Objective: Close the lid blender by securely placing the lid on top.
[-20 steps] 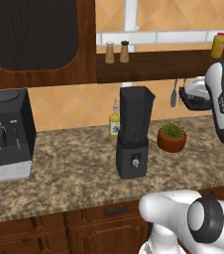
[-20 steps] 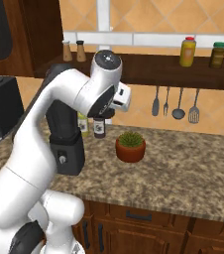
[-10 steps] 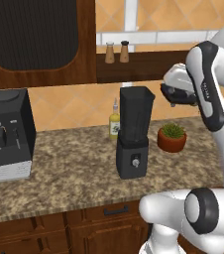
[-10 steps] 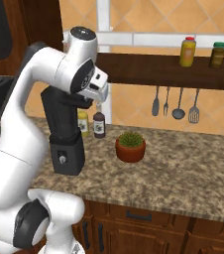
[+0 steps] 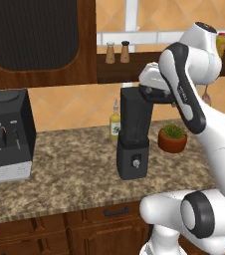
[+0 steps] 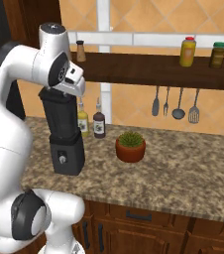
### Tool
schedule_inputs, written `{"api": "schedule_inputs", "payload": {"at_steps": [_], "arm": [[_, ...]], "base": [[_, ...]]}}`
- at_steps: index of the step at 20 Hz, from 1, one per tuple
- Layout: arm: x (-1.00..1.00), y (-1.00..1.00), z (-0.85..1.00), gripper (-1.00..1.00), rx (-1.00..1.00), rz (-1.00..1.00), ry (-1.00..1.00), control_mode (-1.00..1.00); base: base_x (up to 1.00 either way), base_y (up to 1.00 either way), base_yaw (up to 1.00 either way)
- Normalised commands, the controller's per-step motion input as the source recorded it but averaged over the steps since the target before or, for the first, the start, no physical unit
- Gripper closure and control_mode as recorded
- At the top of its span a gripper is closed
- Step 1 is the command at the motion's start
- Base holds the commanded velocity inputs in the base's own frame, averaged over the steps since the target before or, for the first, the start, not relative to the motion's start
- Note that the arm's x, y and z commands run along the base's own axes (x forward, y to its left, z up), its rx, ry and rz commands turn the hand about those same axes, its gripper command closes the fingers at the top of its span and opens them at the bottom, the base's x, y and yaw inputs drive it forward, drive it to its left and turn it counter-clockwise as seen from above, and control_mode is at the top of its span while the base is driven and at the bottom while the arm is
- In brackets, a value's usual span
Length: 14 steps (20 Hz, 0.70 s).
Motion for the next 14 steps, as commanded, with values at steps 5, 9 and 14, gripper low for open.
{"api": "schedule_inputs", "payload": {"at_steps": [5,9,14], "arm": [[0.29,0.61,0.00,1.00,-0.06,-0.01,0.00,-1.00],[0.35,0.30,0.00,1.00,-0.05,-0.01,0.00,-1.00],[0.35,0.00,0.00,1.00,-0.05,-0.07,0.01,-1.00]], "base": [[0.00,0.00,0.00],[0.00,0.00,0.00],[0.00,0.00,0.00]]}}
